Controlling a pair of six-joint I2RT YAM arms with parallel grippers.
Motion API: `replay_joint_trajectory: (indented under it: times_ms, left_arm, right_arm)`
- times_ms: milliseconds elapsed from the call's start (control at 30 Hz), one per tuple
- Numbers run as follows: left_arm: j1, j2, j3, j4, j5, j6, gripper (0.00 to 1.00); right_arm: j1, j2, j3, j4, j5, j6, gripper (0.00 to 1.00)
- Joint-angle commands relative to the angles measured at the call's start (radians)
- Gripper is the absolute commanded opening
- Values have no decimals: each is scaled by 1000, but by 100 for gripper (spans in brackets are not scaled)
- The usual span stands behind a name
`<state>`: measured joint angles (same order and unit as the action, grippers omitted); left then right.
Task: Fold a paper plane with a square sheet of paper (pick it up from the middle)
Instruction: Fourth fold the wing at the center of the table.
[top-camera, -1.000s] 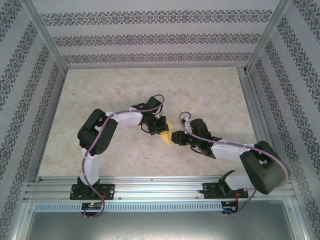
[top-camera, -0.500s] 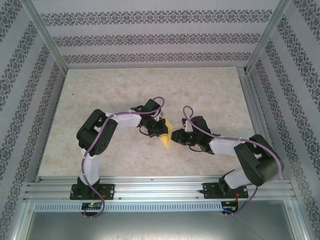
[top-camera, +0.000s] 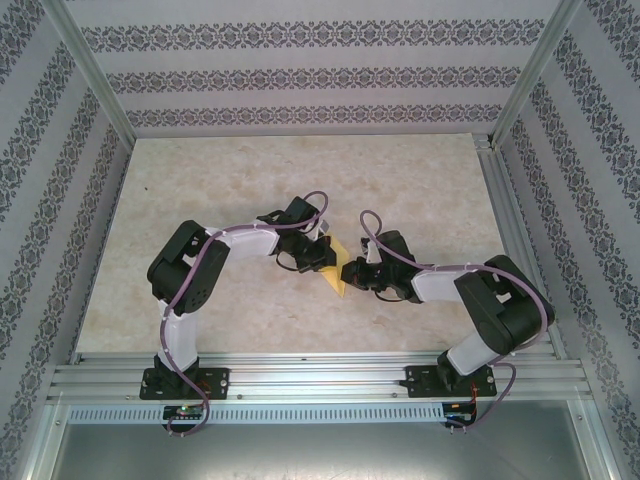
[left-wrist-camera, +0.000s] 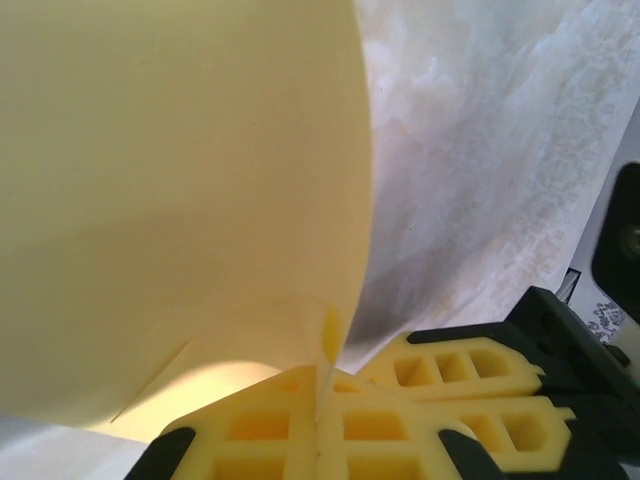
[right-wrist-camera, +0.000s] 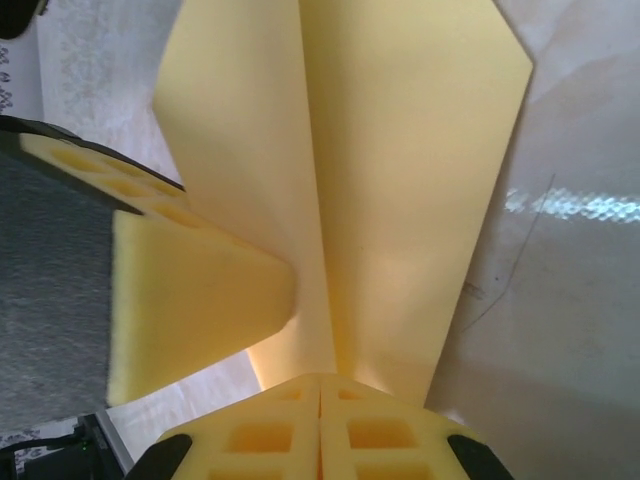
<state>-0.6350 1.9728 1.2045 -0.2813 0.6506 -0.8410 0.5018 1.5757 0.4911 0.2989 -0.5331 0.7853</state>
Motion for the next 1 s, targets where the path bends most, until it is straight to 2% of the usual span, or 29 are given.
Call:
replay_joint_trajectory:
  times_ms: [0,400,600,967]
  left_arm:
    - [12,-8,-2,0,19,55,0]
    - [18,21,-6,-39,-21,128,0]
    - [18,23,-11,-71,-75,171,0]
    - [20,48,-15,-61,-88,182,0]
  right_arm:
    - [2,26,28,-2,20,0,8]
    - [-3,88,36,-31,43,-5,8]
    - [-5,69,50,-30,21,2,9]
    - [-5,-29,57,-63,-18,12,10]
